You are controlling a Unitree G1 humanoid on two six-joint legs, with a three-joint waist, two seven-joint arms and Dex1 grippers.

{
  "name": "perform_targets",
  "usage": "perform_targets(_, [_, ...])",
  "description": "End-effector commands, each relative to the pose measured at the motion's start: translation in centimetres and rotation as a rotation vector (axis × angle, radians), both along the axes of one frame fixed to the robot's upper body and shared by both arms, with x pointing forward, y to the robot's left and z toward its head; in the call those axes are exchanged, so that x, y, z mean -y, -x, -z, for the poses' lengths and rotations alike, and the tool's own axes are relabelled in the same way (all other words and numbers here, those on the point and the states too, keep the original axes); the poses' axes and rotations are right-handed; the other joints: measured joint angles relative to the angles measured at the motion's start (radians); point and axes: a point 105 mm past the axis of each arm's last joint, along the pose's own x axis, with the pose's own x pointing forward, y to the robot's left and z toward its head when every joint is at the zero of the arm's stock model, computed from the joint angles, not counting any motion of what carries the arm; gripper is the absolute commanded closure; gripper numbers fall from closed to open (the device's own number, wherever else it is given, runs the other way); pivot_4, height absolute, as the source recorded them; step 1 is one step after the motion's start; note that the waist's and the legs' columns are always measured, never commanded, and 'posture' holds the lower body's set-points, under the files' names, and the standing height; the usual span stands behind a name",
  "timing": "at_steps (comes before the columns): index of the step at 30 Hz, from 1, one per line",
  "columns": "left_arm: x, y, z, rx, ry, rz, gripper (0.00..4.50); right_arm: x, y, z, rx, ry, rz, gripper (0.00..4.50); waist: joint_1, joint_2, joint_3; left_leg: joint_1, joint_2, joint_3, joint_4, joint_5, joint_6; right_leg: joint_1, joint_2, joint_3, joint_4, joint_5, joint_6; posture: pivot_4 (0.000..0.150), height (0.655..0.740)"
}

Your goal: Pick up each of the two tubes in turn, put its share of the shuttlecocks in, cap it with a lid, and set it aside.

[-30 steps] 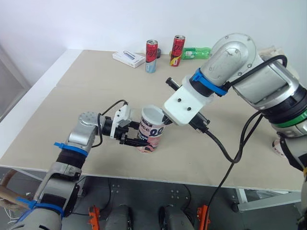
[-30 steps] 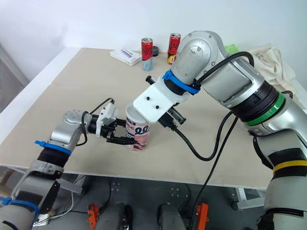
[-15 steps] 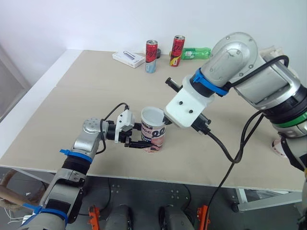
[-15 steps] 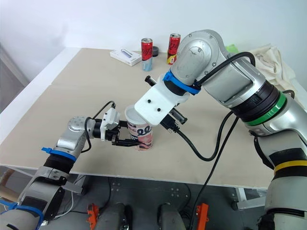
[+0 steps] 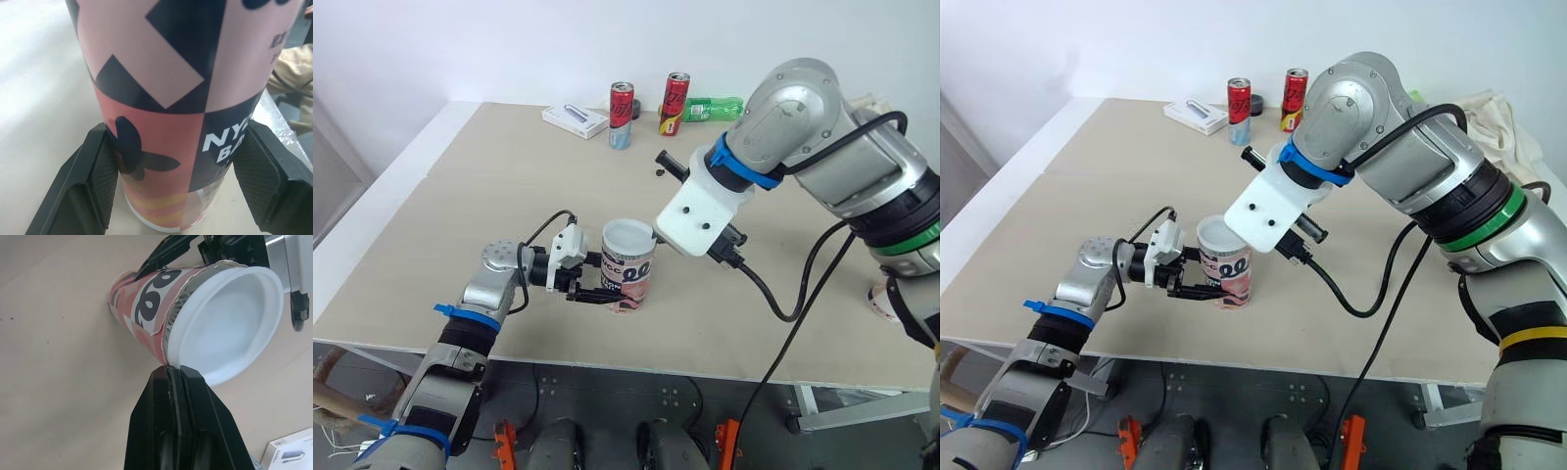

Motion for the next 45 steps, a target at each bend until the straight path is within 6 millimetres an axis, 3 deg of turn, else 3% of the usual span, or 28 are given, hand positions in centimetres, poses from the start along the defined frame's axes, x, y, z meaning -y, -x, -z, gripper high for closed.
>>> perform_targets(1, [1.3, 1.3, 0.1, -0.04, -0.014, 0.098, 1.46, 0.6, -0.1, -0.6, 0.041, 0.044, 0.011, 4.4, 0.0, 0.0, 0.0, 0.0, 0.0, 0.0, 0.0, 0.0, 0.0, 0.0, 0.0, 0.0, 0.0, 0.0, 0.0, 0.15, 0.74])
perform_targets(16, [1.1, 1.3, -0.1, -0.025, -0.045, 0.103, 1.46, 0.2, 1.1, 0.3, -0.036, 0.003, -0.014, 4.4, 0.0, 0.0, 0.0, 0.0, 0.0, -0.001, -0.001, 0.0, 0.0, 0.0, 0.0, 0.0, 0.0, -0.001, -0.001, 0.15, 0.74])
perform_targets(19, [1.1, 1.4, 0.1, -0.012, -0.057, 0.112, 1.46, 0.1, 1.2, 0.2, -0.049, -0.017, -0.009, 3.56, 0.0, 0.0, 0.0, 0.0, 0.0, -0.001, -0.001, 0.0, 0.0, 0.0, 0.0, -0.001, 0.0, -0.001, -0.002, 0.15, 0.74])
perform_targets(25, [1.2, 1.4, 0.2, -0.011, -0.061, 0.122, 1.46, 0.1, 1.1, -0.1, -0.052, -0.049, 0.024, 0.95, 0.0, 0.0, 0.0, 0.0, 0.0, -0.001, -0.001, 0.0, 0.0, 0.0, -0.001, -0.001, 0.0, -0.001, -0.002, 0.15, 0.74])
perform_targets(38, [1.2, 1.3, 0.3, 0.0, -0.068, 0.129, 1.46, 2.1, 1.6, -2.3, -0.05, -0.108, 0.086, 0.95, 0.0, 0.0, 0.0, 0.0, 0.0, -0.001, -0.001, 0.0, 0.0, 0.0, -0.001, -0.001, 0.0, -0.002, -0.003, 0.15, 0.74])
perform_targets(43, [1.1, 1.0, 0.5, 0.033, -0.076, 0.112, 1.46, 2.4, 2.6, -3.7, -0.135, -0.22, 0.13, 0.95, 0.001, 0.0, 0.0, 0.0, 0.0, -0.001, -0.001, 0.0, 0.0, 0.0, -0.001, -0.001, 0.0, -0.002, -0.003, 0.15, 0.74])
perform_targets(45, [1.1, 0.9, 0.6, 0.041, -0.077, 0.109, 1.46, 2.3, 2.9, -4.0, -0.173, -0.264, 0.148, 1.49, 0.001, 0.0, 0.0, 0.0, 0.0, -0.001, -0.001, 0.0, 0.0, 0.0, -0.001, -0.001, 0.0, -0.002, -0.003, 0.15, 0.74])
